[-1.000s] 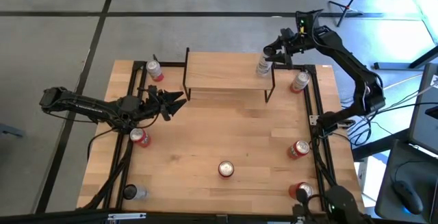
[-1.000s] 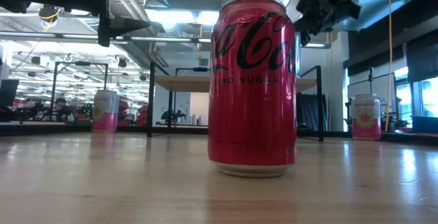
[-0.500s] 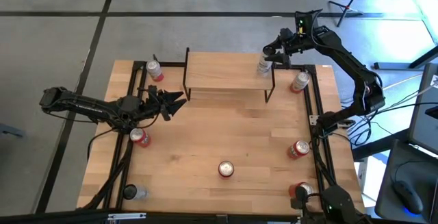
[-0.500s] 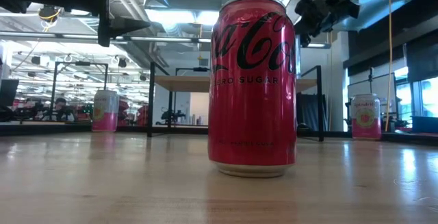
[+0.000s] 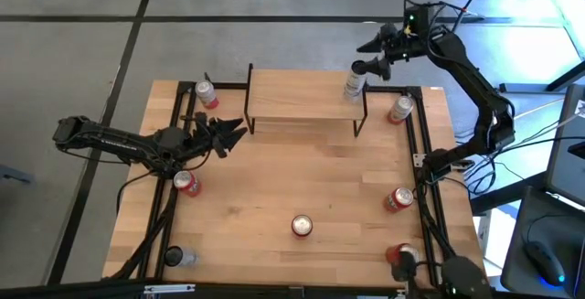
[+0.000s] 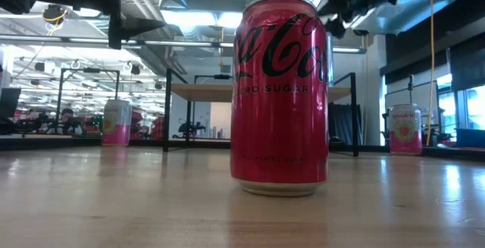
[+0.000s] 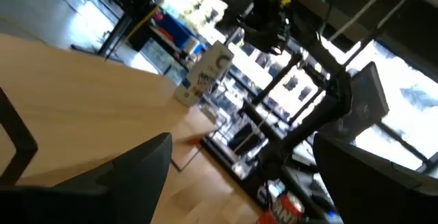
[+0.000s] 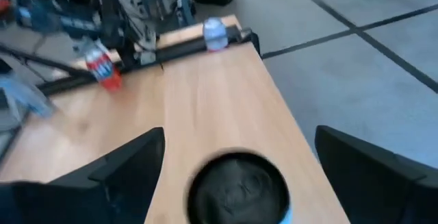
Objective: Place canned beverage on shelf
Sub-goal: Put the white-blue soda can on the shelf aligned with the other white-blue soda can
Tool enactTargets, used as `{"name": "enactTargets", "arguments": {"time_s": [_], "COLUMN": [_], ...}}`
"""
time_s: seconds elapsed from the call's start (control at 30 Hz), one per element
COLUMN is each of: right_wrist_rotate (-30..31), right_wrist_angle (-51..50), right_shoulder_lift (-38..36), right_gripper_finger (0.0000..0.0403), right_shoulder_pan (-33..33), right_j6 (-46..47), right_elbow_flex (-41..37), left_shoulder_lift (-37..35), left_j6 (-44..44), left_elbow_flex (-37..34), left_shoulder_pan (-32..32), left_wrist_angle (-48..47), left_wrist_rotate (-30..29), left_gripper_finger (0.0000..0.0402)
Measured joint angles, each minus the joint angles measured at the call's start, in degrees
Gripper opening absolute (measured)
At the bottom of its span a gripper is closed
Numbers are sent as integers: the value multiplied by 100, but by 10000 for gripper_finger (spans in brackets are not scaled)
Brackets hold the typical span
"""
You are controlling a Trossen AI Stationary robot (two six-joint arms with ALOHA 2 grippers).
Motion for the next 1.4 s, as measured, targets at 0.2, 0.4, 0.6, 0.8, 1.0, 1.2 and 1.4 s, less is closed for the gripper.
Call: {"name": "enactTargets", "arguments": {"time_s": [0.2,0.4,0.6,0.8,1.0,1.2,1.4], "right_wrist_rotate": [553,2054,2580,3179,3767,4093,4795], "right_wrist_angle": [-46,183,224,547,608,607,645], "right_shoulder_lift": [0,0,40,46,48,48,48], "right_gripper_finger": [354,353,353,353,353,353,353], "right_shoulder_pan": [1546,3353,4730,5836,6724,7665,8429], "right_j6": [724,1561,2489,3247,3856,4485,5048], "right_elbow_flex": [792,1193,1002,239,-306,-669,-984], "left_shoulder_lift": [-1,-1,75,652,1678,2452,2837], "left_j6": [174,430,1319,1819,1391,-454,-2534], "left_elbow_flex": [0,1,684,2550,4375,5466,5987], "left_shoulder_pan": [0,22,-4,-373,-1230,-2303,-3367], "left_wrist_angle": [189,282,-397,-3919,-6449,-7870,-9212], "left_wrist_rotate": [-63,224,1686,2512,2262,2315,2797], "left_gripper_finger": [348,348,348,348,348,348,348]}}
